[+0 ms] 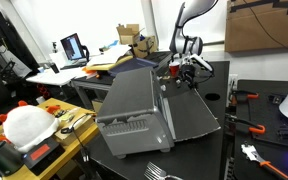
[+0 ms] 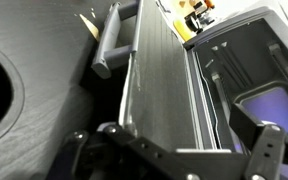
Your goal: Close the oven door on the table
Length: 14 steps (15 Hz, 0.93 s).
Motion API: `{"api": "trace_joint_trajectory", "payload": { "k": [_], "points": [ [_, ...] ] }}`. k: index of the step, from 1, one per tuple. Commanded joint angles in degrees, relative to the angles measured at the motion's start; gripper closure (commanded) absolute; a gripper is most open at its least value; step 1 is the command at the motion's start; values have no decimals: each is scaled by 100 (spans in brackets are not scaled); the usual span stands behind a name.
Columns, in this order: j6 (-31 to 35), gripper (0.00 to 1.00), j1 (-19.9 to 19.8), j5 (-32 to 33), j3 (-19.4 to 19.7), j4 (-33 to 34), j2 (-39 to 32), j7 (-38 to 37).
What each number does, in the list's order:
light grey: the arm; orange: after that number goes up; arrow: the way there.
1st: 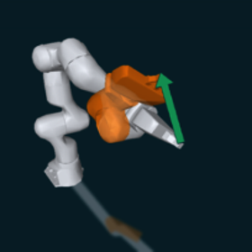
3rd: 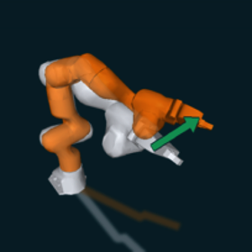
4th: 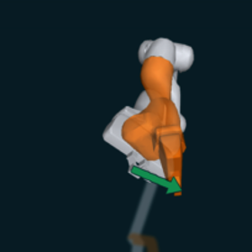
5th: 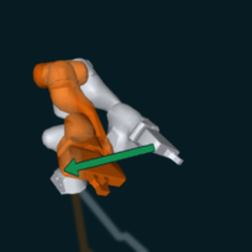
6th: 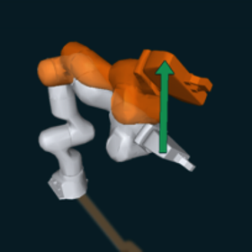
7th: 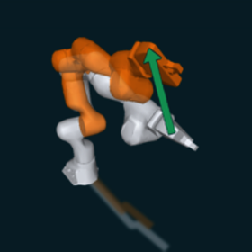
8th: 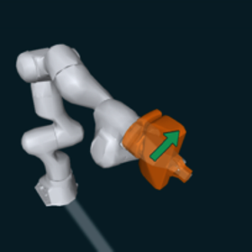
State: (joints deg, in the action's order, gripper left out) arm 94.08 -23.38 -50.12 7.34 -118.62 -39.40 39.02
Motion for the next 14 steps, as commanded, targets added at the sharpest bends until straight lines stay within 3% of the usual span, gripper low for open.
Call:
{"api": "trace_joint_trajectory", "payload": {
  "k": [1,14],
  "points": [
    [-442,0,45,-18,-6,61,46,-60],
    [-330,0,562,338,20,-44,824,-825]
  ]
}}
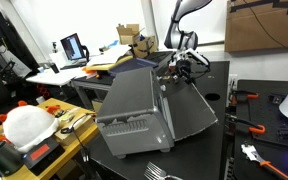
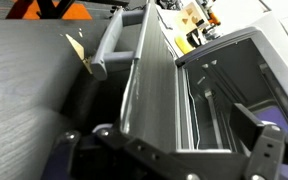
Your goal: Close the oven door on the table
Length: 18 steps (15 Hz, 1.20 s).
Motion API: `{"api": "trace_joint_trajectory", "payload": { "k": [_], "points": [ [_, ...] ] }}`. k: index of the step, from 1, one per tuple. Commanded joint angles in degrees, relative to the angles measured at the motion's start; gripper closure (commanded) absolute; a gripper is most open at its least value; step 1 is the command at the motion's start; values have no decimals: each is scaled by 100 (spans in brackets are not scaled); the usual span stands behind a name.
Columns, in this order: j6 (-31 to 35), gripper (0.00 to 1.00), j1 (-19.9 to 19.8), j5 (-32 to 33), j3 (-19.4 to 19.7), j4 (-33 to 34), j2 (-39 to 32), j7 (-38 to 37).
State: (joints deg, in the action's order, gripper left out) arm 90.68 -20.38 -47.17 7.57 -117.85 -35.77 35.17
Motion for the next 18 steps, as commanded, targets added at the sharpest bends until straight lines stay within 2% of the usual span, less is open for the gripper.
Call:
{"api": "trace_joint_trajectory", "payload": {
  "k": [1,11,18],
  "points": [
    [22,0,322,96,-17,-131,568,-569],
    [400,0,1075,353,-161,-129,1455,-1675],
    [1110,0,1572,982,-365,-331,2168,-1767]
  ]
}}
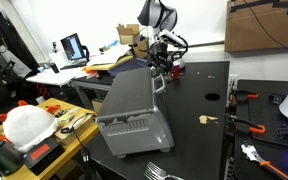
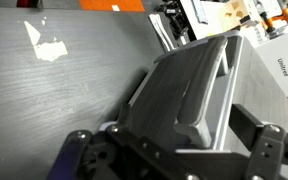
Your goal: Close the oven door on the table
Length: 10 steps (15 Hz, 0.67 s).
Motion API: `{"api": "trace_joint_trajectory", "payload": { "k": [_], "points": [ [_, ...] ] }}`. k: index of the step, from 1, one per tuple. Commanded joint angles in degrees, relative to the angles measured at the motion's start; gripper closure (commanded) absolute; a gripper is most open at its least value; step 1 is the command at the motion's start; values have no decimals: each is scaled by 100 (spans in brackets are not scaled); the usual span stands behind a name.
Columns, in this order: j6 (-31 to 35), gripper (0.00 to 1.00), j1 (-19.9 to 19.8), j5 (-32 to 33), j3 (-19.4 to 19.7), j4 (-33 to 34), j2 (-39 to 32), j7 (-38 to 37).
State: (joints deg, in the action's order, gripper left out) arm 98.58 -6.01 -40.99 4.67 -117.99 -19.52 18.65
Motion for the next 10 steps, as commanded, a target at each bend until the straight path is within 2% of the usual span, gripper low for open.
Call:
{"api": "trace_joint_trajectory", "payload": {
  "k": [1,8,10],
  "points": [
    [437,0,200,616,-95,-385,701,-99],
    [1119,0,332,2797,-142,-1175,1963,-258],
    [1382,0,299,3176,-132,-1456,2329,-390]
  ]
}}
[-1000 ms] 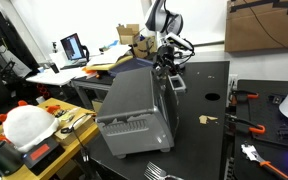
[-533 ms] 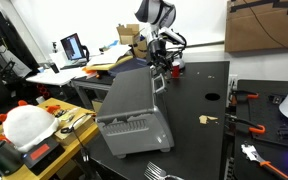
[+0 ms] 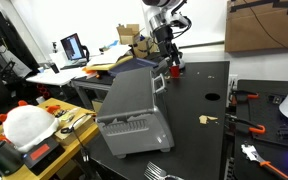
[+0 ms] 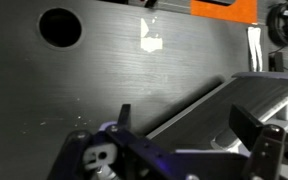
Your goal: Close the oven door on the table
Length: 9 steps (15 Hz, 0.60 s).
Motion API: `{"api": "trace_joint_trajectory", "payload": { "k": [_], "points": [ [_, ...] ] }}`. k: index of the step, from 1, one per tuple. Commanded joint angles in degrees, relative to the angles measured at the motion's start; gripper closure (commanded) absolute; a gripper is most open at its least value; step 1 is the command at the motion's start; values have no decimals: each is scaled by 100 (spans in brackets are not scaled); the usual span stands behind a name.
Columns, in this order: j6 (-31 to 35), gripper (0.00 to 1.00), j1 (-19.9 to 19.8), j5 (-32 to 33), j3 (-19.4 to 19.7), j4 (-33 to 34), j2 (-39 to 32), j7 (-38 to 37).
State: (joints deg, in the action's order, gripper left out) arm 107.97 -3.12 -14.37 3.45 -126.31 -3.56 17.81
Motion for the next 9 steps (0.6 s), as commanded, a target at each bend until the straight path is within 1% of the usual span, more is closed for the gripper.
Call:
{"api": "trace_joint_trajectory", "payload": {
  "k": [1,5,9],
  "points": [
    [543,0,-1,685,-7,-751,920,-378],
    [912,0,-44,1311,2,-1236,1622,-769],
    [1019,0,-137,1813,28,-1569,2248,-1145]
  ]
}}
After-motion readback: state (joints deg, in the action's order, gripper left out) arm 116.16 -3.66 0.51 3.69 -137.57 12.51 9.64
